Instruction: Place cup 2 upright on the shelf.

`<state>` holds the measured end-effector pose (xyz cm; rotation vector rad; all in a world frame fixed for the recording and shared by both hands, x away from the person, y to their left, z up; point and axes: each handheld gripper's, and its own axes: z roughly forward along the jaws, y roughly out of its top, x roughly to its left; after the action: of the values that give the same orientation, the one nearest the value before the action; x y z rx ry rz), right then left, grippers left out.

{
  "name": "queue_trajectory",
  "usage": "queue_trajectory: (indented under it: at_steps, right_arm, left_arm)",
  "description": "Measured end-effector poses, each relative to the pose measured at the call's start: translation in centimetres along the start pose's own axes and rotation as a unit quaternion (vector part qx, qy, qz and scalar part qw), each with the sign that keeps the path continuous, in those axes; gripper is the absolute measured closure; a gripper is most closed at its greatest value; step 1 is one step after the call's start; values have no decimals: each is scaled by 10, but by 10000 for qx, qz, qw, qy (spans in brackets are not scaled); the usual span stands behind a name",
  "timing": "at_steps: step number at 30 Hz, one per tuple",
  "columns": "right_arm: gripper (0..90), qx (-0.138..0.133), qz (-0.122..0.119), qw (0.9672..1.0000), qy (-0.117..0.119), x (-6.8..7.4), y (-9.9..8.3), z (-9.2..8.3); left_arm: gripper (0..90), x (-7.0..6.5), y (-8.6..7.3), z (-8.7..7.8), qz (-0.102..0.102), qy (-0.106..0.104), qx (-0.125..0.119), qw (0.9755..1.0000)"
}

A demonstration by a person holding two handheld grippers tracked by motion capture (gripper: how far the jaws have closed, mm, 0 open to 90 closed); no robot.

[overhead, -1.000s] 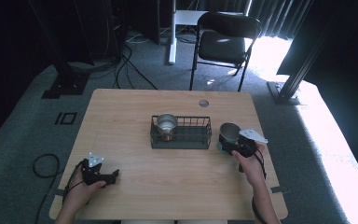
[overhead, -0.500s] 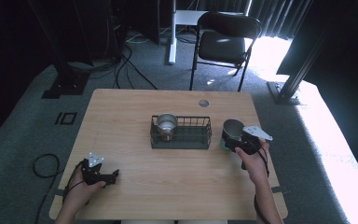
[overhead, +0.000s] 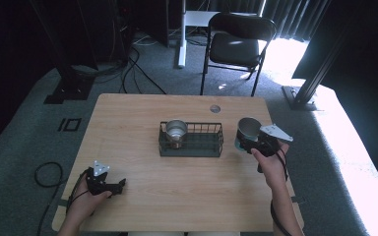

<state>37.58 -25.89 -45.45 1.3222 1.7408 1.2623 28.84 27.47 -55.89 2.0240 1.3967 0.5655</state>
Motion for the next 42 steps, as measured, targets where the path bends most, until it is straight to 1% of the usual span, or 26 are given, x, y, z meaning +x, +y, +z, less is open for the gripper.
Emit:
queue_trajectory:
  at_steps: [2, 5, 11, 16, 22, 28, 34, 36, 40, 42]
  right_arm:
    - [132, -44, 30, 10000, 17, 1, 7, -2]
    - [132, -121, 4, 9999, 32, 4, 18, -4]
    - [132, -219, -113, 9997, 91, 11, 37, -6]
    - [132, -275, -205, 9993, 147, 18, 48, -5]
    - [132, -323, -246, 9987, 299, 31, 59, -1]
    - [132, -349, -265, 9978, 502, 47, 65, 6]
    - [133, -327, -235, 9966, 714, 63, 65, 16]
    - [132, -309, -278, 9962, 760, 69, 65, 20]
    - [132, -277, -286, 9956, 843, 79, 62, 29]
    - [133, -258, -284, 9955, 863, 81, 61, 31]
  left_arm:
    - [27, 0, 0, 0, -3, 1, -2, 10000]
    - [27, 0, 0, 0, -1, -1, 0, 10000]
    - [27, 0, 0, 0, 3, 4, -3, 10000]
    - [27, 0, 0, 0, -2, 0, -1, 10000]
    - [27, 0, 0, 0, -3, 0, -1, 10000]
    - [27, 0, 0, 0, -4, 2, -4, 10000]
    - [27, 0, 0, 0, 2, 6, -4, 10000]
    - [27, 0, 0, 0, -1, 5, -4, 10000]
    - [27, 0, 0, 0, -2, 2, -3, 10000]
    - [27, 0, 0, 0, -2, 2, -3, 10000]
